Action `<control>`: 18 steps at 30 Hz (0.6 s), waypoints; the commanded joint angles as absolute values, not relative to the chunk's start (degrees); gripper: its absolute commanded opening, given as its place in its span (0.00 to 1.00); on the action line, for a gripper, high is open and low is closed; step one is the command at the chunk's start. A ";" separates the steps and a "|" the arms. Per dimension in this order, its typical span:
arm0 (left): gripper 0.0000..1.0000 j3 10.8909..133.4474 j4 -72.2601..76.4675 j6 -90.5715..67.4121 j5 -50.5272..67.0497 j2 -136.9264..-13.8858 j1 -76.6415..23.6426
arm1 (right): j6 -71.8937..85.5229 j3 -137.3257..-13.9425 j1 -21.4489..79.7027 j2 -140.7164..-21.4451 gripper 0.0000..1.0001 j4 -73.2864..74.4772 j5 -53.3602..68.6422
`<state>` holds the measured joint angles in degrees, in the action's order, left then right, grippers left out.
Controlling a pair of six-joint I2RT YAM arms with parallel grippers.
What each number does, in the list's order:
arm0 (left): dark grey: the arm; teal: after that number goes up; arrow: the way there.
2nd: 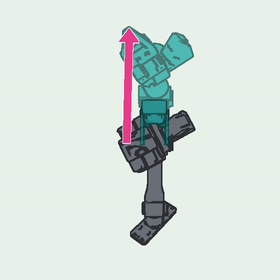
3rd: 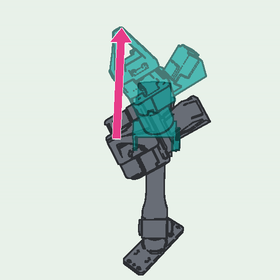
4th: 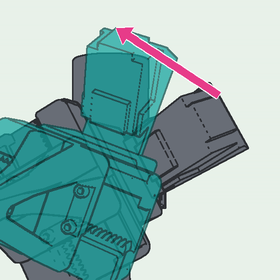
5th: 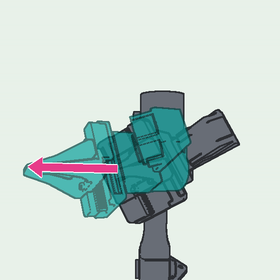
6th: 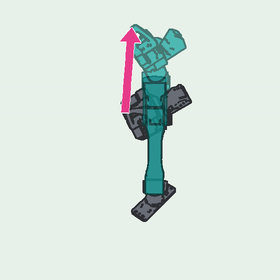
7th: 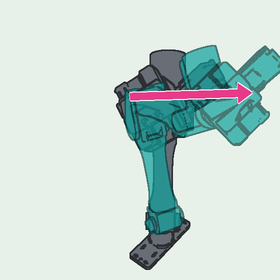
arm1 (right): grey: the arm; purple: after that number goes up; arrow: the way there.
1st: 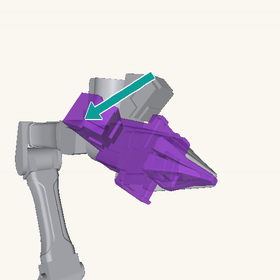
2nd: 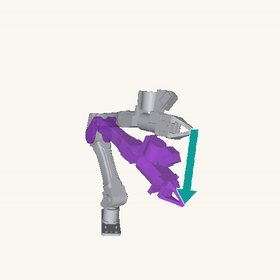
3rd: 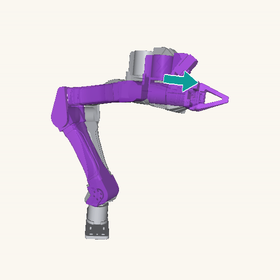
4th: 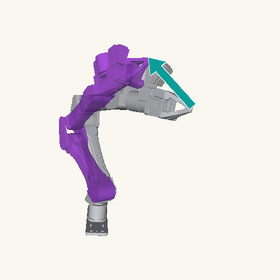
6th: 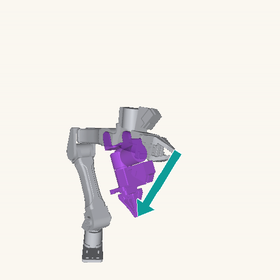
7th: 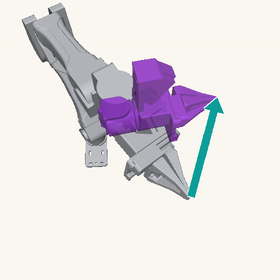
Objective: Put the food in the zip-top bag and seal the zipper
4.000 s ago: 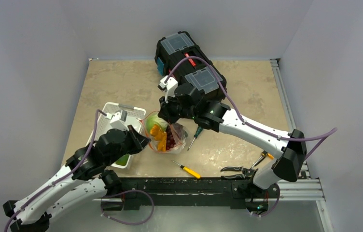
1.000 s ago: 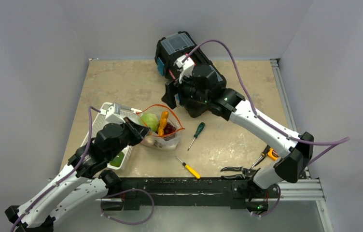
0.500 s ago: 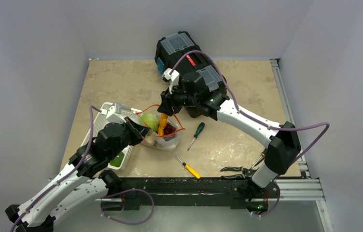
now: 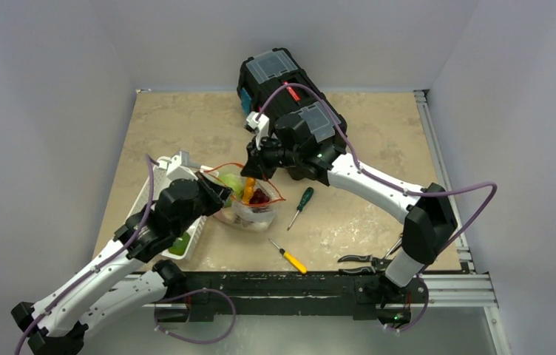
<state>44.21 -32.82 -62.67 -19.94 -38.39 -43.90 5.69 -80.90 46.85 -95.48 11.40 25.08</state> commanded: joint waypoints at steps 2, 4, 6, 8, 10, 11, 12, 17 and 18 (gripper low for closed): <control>0.00 47.04 -26.43 -66.01 -26.01 -40.36 -42.13 | 5.35 -77.55 48.27 -89.42 0.00 5.92 38.11; 0.00 47.38 -24.88 -65.96 -25.78 -41.20 -41.09 | 6.07 -76.21 48.36 -88.52 0.00 4.70 40.70; 0.00 48.29 -23.86 -65.60 -24.65 -42.41 -40.32 | 6.13 -76.19 48.62 -88.92 0.00 5.22 41.64; 0.00 49.32 -23.42 -65.48 -23.70 -43.46 -40.19 | 5.39 -76.95 49.13 -89.63 0.00 6.74 40.76; 0.00 49.72 -22.07 -64.67 -21.60 -44.05 -40.20 | 6.01 -76.89 49.47 -89.95 0.00 6.20 38.24; 0.00 49.63 -21.57 -64.56 -20.76 -44.11 -40.18 | 6.06 -77.00 49.47 -90.18 0.00 6.18 36.88; 0.00 49.51 -21.38 -64.52 -19.84 -44.07 -40.22 | 6.35 -77.61 49.47 -90.29 0.00 6.44 35.22; 0.00 48.14 -23.58 -63.10 -17.43 -41.85 -40.25 | 8.65 -78.12 49.31 -89.15 0.00 6.21 26.71; 0.00 47.63 -24.28 -62.51 -17.11 -40.94 -40.19 | 9.08 -78.10 49.31 -88.93 0.00 6.04 25.08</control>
<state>46.50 -27.97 -63.90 -20.21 -43.92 -40.34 6.98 -75.83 48.80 -91.44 9.43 31.48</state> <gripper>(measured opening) 0.008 0.004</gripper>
